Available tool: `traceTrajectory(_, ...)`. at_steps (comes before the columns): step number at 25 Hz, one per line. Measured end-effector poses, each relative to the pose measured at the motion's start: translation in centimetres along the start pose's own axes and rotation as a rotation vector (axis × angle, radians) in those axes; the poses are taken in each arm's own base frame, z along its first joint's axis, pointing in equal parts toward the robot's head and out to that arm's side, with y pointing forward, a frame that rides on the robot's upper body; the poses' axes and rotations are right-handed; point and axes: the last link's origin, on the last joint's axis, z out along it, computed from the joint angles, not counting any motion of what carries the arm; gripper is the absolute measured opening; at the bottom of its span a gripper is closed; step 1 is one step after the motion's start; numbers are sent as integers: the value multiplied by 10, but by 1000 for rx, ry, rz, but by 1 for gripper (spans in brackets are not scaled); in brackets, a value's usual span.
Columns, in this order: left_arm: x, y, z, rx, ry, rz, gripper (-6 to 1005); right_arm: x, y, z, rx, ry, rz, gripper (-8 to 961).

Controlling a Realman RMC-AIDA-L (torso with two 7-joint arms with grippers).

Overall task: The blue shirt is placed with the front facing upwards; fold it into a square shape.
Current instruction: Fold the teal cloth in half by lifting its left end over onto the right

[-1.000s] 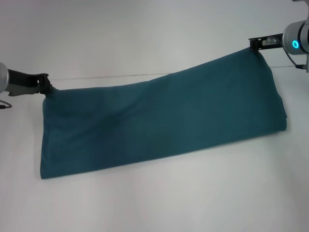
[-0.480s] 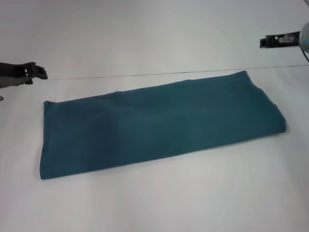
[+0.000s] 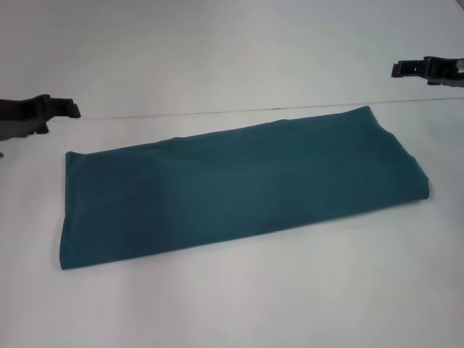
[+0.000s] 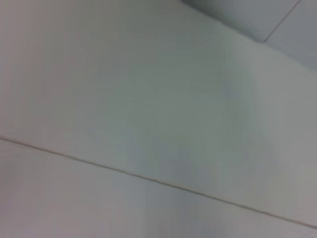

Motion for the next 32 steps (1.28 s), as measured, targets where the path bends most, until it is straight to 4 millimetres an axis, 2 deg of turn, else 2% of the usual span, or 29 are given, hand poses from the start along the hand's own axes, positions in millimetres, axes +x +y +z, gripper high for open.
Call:
traceTrajectory(4,-14,-3,-12,-100,0,-92,716,16,-1,-31,-223,-31,95,770)
traceTrajectory(7,-37,-13,-21,-191,-37,-204,712,31,-5,-51,-368,-23,151,860)
traceTrajectory(12,-66,-32,-29,-242,-71,-323,708,54,-12,-70,-481,23,194,865)
traceTrajectory(15,-82,-43,-29,-235,-90,-354,707,62,-18,-73,-502,20,214,866)
traceTrajectory(19,-97,-48,-19,-221,-92,-401,707,68,-21,-71,-507,23,225,866)
traceTrajectory(32,-108,-53,10,-112,-2,-405,707,81,-16,-61,-523,47,235,866)
